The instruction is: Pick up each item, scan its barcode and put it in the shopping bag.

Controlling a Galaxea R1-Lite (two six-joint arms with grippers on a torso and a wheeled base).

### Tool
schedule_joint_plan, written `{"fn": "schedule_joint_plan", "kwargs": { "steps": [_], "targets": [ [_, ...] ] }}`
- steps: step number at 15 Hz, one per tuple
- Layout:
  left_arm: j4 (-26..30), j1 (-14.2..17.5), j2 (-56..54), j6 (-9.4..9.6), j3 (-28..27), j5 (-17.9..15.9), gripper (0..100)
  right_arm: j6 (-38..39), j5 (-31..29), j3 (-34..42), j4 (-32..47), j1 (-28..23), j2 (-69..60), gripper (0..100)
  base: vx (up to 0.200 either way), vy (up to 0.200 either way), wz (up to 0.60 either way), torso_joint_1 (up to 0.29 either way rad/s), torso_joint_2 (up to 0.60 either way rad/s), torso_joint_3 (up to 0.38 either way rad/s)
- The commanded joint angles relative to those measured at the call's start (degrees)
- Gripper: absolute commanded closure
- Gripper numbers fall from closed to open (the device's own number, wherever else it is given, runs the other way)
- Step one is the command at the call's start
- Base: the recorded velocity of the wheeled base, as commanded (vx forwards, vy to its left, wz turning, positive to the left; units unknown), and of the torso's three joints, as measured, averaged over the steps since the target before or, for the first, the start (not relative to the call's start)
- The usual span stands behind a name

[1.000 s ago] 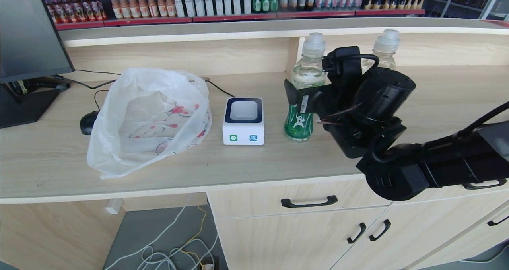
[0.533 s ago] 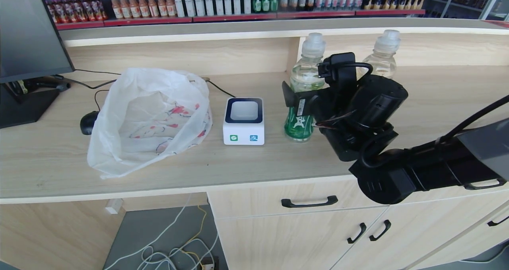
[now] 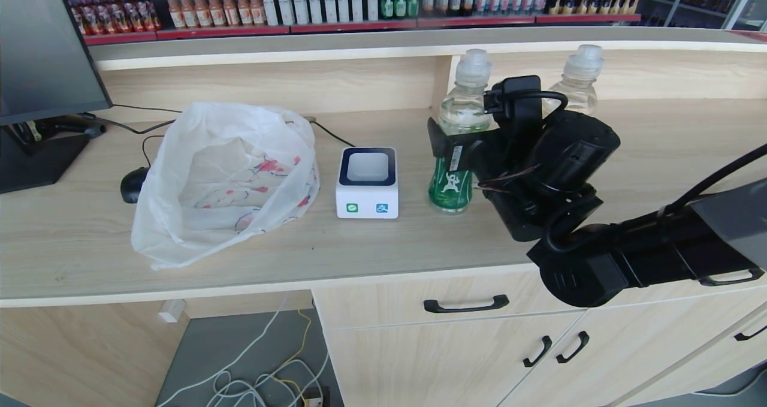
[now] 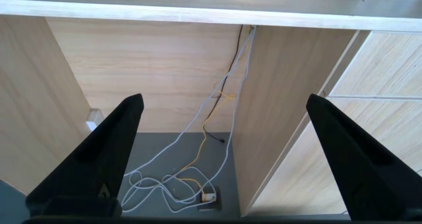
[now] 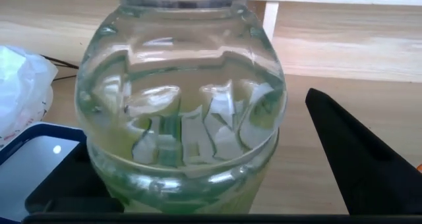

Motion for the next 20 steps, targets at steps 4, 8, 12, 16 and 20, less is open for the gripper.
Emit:
{"fn": "schedule_joint_plan", "kwargs": {
  "steps": [4,8,12,16,20],
  "targets": [
    [-0.02,0.01,0.0,-0.02,0.0,-0.01,0,0.05,-0.01,-0.01,-0.02,0.04,-2.03,100,0.0,0.0,0.0,0.0,0.0,0.0],
    [-0.02,0.01,0.0,-0.02,0.0,-0.01,0,0.05,-0.01,0.79,-0.02,0.04,-3.7,100,0.0,0.0,0.0,0.0,0.0,0.0],
    [-0.02,0.01,0.0,-0.02,0.0,-0.01,0,0.05,-0.01,3.6,-0.02,0.04,-6.16,100,0.0,0.0,0.0,0.0,0.0,0.0],
    [0.06,0.01,0.0,-0.02,0.0,-0.01,0,-0.04,-0.01,5.71,-0.02,0.57,-9.14,100,0.0,0.0,0.0,0.0,0.0,0.0],
    [-0.02,0.01,0.0,-0.02,0.0,-0.01,0,-0.04,-0.01,10.19,-0.02,3.73,-14.42,100,0.0,0.0,0.0,0.0,0.0,0.0]
  ]
}}
